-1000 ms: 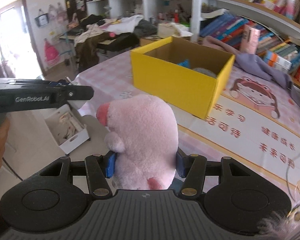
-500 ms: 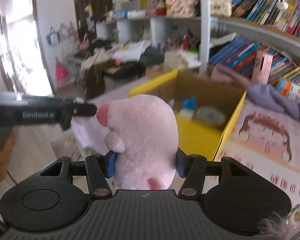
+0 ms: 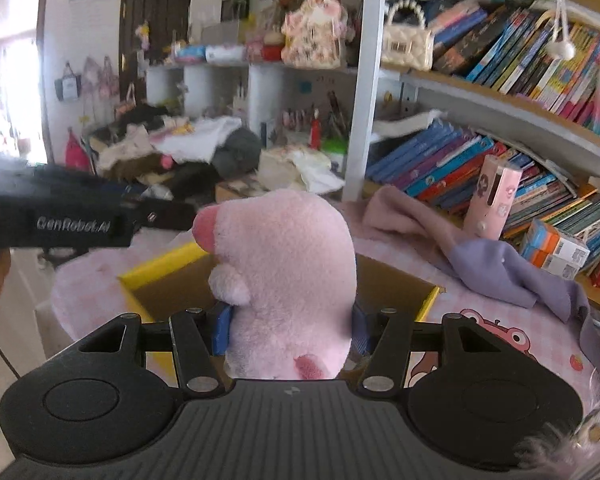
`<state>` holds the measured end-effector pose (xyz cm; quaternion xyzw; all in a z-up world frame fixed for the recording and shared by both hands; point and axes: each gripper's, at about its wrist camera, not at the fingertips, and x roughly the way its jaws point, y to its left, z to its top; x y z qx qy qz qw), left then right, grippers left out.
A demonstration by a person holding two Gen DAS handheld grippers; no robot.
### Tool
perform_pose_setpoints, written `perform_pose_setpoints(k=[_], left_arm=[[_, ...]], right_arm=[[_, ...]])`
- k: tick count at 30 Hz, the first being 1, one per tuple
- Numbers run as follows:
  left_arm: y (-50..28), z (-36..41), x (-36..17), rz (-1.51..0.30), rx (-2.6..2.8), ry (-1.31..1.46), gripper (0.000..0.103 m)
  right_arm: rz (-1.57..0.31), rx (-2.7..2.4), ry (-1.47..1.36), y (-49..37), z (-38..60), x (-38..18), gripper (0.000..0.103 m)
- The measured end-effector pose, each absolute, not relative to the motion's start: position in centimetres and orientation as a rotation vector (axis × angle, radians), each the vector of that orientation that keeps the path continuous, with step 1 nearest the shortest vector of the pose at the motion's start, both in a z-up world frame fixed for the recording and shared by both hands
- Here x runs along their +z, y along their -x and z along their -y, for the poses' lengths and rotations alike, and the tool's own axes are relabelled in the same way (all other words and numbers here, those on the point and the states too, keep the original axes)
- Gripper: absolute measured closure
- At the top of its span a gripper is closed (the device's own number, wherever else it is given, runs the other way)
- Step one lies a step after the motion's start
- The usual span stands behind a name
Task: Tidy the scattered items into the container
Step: 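Open both tools to drop the white plug and pink pig into the yellow box, then withdraw both tools from the yellow box back over the table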
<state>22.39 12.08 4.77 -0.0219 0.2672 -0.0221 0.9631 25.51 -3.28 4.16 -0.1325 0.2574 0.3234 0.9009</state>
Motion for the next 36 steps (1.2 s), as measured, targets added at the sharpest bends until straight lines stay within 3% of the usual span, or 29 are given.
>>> perform_pose_setpoints(k=[9, 20, 23, 25, 27, 30, 36], left_arm=[[-30.4, -11.7, -0.4, -0.734, -0.045, 0.023, 0.079], [-33.0, -11.6, -2.0, -0.788, -0.032, 0.016, 0.078], [-33.1, -11.5, -1.6, -0.776, -0.026, 0.001, 0.064], [-32.6, -11.4, -0.9, -0.736, -0.011, -0.019, 0.034], [-31.3, -11.3, 0.1, -0.663, -0.006, -0.022, 0.021], [-29.2, -11.2, 1.7, -0.587, -0.01, -0.007, 0.02], [-24.5, -10.6, 5.0, -0.466, 0.019, -0.025, 0.015]], right_arm=[[-0.666, 0.69, 0.489, -31.2, -0.2, -1.3, 0.049], [-0.721, 0.691, 0.511, -33.3, -0.5, -2.8, 0.049], [-0.71, 0.676, 0.508, -33.4, -0.6, -2.7, 0.047], [-0.7, 0.664, 0.494, -33.4, -0.5, -2.5, 0.045], [-0.689, 0.666, 0.453, -33.1, 0.1, -2.0, 0.039], [-0.639, 0.676, 0.384, -32.1, 1.0, -0.6, 0.031], [-0.521, 0.674, 0.348, -29.3, 1.8, 2.6, 0.031]])
